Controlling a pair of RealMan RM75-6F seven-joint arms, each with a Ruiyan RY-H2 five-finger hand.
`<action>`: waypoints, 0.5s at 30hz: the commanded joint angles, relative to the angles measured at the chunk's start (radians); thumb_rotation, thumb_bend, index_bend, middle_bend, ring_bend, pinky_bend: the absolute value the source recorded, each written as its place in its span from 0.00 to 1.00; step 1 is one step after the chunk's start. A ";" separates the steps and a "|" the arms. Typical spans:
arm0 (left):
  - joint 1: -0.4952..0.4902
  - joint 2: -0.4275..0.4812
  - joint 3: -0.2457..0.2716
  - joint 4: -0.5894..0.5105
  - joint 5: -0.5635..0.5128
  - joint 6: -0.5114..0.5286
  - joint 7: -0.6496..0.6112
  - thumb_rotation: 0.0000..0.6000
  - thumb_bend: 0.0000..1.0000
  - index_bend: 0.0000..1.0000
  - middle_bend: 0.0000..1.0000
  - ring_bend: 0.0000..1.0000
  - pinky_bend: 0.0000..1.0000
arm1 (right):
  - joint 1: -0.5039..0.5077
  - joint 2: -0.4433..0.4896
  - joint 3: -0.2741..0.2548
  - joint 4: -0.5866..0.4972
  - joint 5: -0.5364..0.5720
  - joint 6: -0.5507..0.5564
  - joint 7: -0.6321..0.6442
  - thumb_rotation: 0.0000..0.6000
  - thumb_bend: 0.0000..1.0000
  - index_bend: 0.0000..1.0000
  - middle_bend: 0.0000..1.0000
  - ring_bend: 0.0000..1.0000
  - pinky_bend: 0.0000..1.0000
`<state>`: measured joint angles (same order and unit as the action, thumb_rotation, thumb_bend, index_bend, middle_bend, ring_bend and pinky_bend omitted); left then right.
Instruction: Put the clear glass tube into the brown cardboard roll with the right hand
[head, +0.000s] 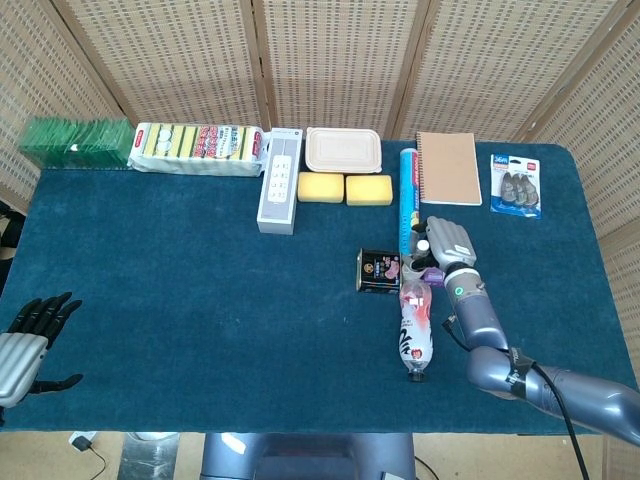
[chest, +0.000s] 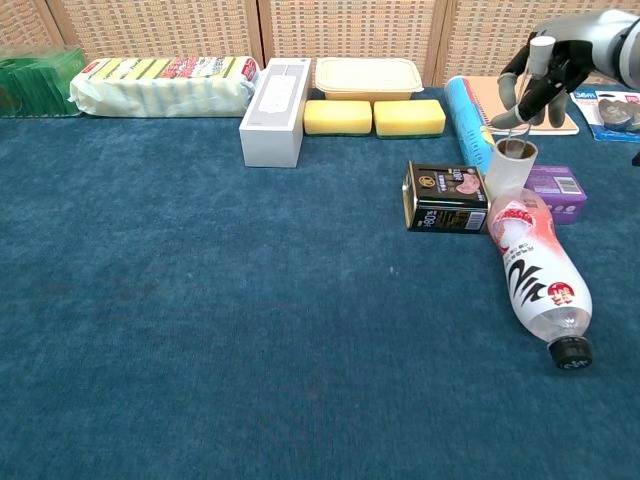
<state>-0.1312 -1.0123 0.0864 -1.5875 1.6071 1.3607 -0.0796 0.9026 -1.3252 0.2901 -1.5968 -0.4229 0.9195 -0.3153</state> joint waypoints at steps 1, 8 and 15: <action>0.000 0.000 0.001 0.000 0.002 0.001 0.000 0.90 0.08 0.02 0.00 0.00 0.00 | -0.002 0.001 -0.001 -0.002 -0.003 -0.001 0.003 1.00 0.34 0.62 0.61 0.59 0.59; 0.001 0.000 0.002 0.000 0.004 0.002 0.001 0.90 0.08 0.02 0.00 0.00 0.00 | -0.008 0.007 -0.002 -0.004 -0.014 -0.012 0.014 1.00 0.33 0.52 0.52 0.50 0.51; 0.001 0.000 0.002 0.000 0.006 0.004 0.001 0.90 0.08 0.02 0.00 0.00 0.00 | -0.011 0.016 -0.003 -0.011 -0.031 -0.010 0.017 0.99 0.30 0.43 0.43 0.41 0.43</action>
<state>-0.1301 -1.0123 0.0887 -1.5876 1.6135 1.3648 -0.0782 0.8920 -1.3091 0.2877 -1.6077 -0.4533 0.9091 -0.2983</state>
